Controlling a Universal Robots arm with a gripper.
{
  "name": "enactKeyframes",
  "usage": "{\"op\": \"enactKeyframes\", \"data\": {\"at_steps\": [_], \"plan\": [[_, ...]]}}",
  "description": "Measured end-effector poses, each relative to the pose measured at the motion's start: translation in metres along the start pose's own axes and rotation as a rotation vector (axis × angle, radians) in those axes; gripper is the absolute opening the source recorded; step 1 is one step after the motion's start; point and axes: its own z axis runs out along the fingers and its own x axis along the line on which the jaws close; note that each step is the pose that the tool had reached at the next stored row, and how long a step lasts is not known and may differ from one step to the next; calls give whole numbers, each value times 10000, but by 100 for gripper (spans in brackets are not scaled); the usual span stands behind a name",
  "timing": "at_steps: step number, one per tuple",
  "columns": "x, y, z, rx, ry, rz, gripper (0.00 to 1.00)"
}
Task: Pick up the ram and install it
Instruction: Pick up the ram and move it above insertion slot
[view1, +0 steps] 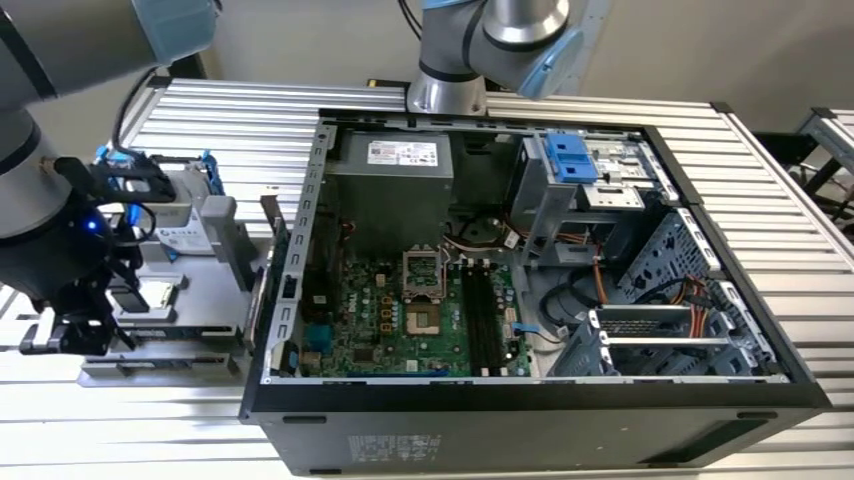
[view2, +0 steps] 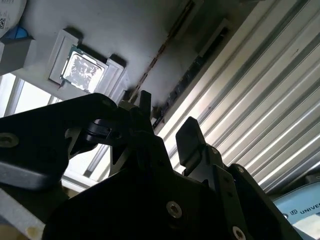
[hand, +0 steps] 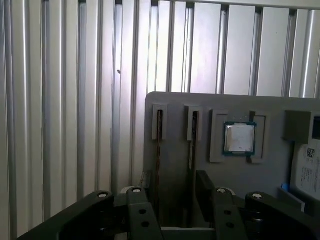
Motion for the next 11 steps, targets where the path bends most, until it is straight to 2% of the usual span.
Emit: {"op": "enactKeyframes", "data": {"at_steps": [5, 11], "plan": [[8, -1, 64, 0, 1, -1, 100], [54, 0, 130, -1, 1, -1, 100]]}}
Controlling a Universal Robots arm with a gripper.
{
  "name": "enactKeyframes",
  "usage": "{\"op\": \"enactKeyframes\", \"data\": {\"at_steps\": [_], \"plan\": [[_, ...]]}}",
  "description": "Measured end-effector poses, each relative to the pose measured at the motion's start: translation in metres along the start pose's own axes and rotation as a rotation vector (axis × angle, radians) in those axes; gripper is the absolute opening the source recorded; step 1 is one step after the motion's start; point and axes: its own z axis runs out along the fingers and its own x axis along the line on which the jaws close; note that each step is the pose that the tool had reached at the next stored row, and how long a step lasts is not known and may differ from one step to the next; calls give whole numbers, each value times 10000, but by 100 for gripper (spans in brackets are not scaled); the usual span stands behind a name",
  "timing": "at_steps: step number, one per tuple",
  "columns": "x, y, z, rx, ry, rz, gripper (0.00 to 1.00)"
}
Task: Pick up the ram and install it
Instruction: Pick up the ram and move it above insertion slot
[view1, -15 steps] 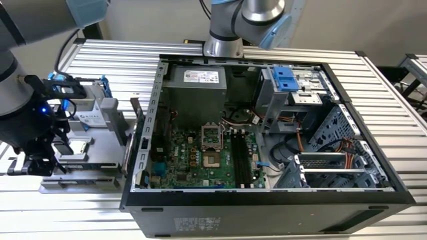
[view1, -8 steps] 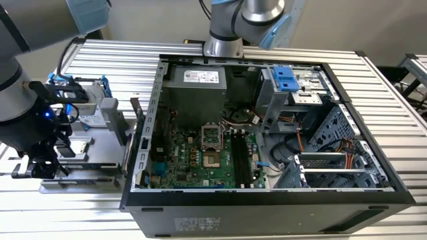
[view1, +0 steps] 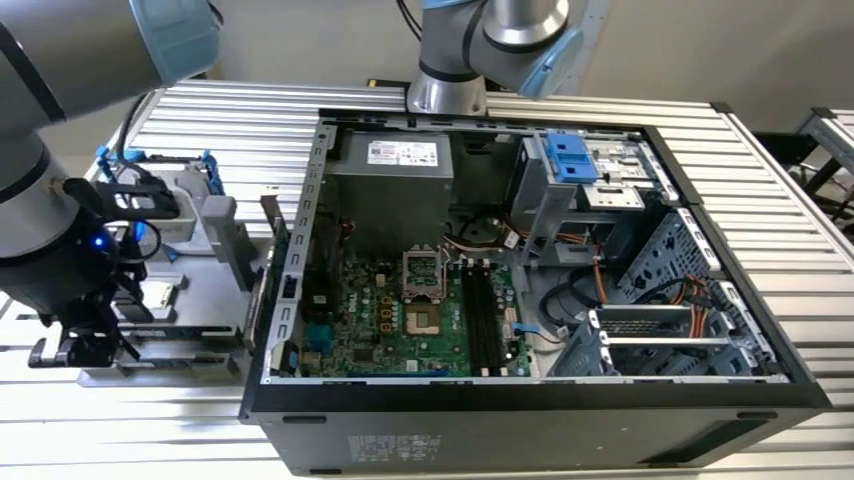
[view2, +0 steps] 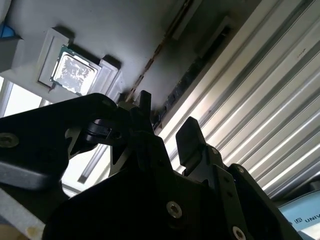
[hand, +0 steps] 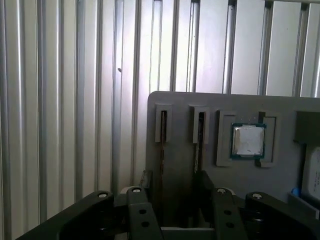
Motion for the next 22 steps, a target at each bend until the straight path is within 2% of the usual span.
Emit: {"op": "enactKeyframes", "data": {"at_steps": [5, 22], "plan": [[34, 1, 63, 0, 0, 1, 100], [62, 0, 283, 1, 0, 0, 100]]}}
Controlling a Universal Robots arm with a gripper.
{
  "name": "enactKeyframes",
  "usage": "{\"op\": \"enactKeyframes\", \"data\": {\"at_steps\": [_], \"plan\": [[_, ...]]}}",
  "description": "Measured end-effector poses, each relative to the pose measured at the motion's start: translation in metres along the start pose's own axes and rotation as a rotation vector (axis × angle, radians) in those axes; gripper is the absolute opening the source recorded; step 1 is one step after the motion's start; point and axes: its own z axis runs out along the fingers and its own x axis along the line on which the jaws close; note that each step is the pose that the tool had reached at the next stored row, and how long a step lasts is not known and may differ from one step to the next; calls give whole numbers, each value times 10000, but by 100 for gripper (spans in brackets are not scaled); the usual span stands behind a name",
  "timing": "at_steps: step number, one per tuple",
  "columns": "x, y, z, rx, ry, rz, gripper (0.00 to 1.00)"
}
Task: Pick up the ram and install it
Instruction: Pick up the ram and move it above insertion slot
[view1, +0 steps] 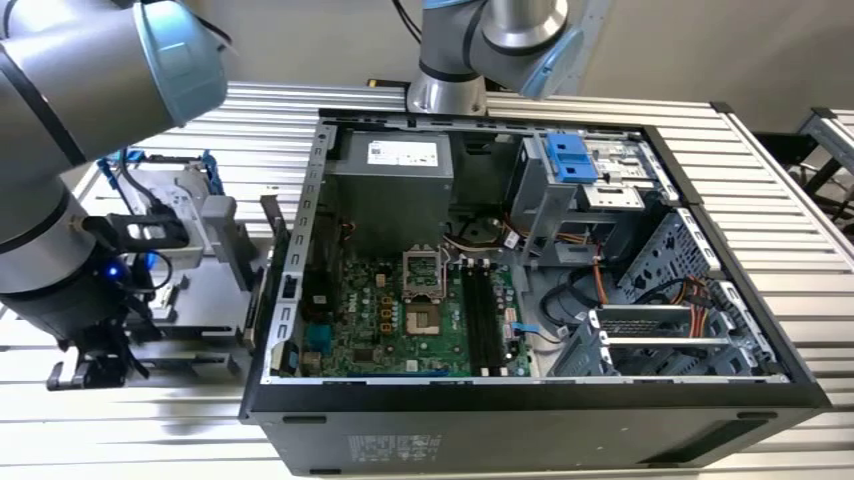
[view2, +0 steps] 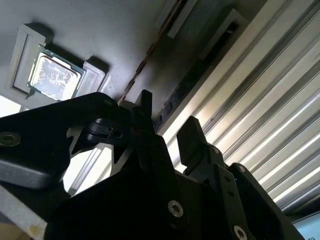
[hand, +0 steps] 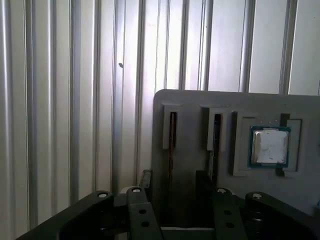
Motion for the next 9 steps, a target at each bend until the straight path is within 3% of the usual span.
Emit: {"op": "enactKeyframes", "data": {"at_steps": [9], "plan": [[3, 0, 71, -1, 1, 51, 100]]}}
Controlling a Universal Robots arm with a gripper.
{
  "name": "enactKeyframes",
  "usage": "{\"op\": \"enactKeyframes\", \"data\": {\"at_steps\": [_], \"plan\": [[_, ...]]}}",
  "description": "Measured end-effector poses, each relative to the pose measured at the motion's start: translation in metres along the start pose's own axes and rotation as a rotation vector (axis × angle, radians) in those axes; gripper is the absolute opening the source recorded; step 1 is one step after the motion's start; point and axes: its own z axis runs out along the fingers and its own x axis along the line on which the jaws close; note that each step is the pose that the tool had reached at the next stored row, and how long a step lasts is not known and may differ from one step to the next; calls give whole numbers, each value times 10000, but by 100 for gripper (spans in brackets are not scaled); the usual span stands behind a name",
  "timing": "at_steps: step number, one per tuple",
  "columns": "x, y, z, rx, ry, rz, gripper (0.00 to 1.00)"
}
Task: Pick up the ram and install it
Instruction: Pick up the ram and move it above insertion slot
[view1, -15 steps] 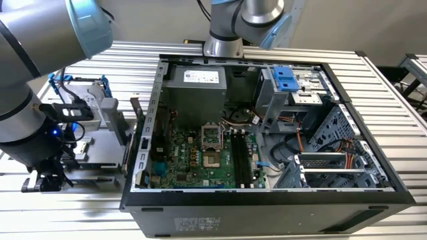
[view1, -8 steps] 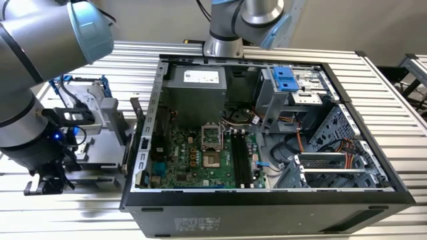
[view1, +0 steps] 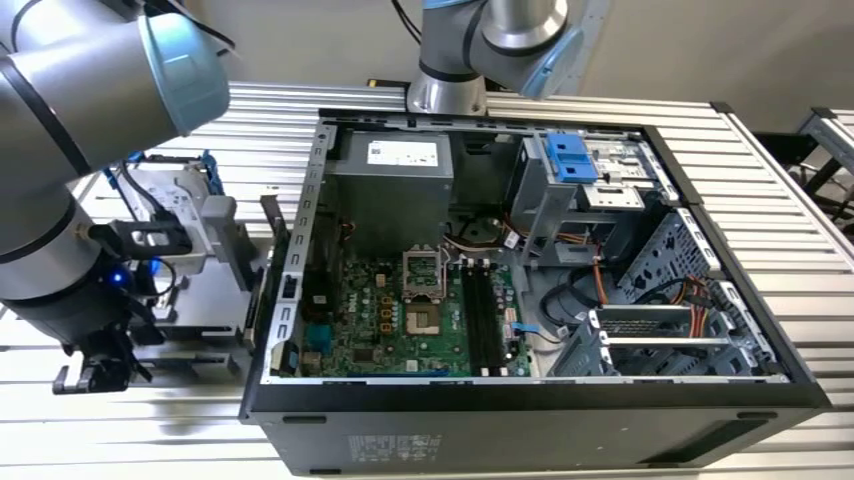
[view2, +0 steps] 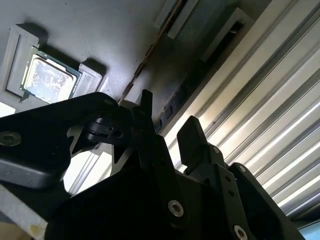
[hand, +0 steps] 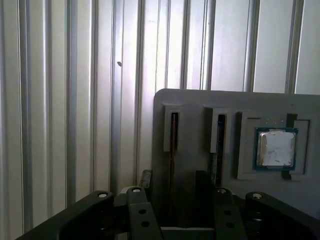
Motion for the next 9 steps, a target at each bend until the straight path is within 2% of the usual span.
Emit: {"op": "enactKeyframes", "data": {"at_steps": [9], "plan": [[-1, 20, 19, 3, -2, 76, 100]]}}
